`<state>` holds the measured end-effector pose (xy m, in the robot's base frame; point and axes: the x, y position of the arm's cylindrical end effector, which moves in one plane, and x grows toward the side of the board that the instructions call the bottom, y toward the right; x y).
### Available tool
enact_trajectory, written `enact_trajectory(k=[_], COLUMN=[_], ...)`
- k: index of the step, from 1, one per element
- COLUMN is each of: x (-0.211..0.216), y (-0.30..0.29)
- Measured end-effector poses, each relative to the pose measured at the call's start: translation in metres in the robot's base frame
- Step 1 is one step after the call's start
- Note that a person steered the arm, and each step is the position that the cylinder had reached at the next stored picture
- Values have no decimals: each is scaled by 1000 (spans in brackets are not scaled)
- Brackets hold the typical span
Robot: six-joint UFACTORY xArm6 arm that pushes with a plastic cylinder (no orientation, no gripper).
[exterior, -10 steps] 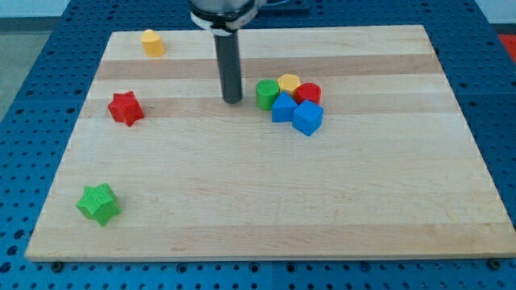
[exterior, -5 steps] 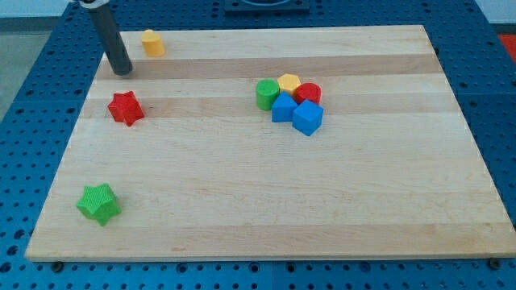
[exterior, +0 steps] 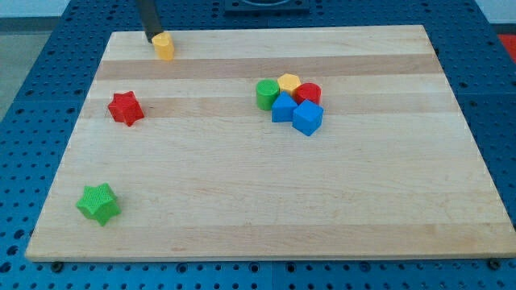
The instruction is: Move the yellow heart slightly down
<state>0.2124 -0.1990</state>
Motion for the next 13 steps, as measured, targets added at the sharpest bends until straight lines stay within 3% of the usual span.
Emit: enact_trajectory(k=[6, 10, 13], x=[96, 86, 167], y=[19, 77, 80])
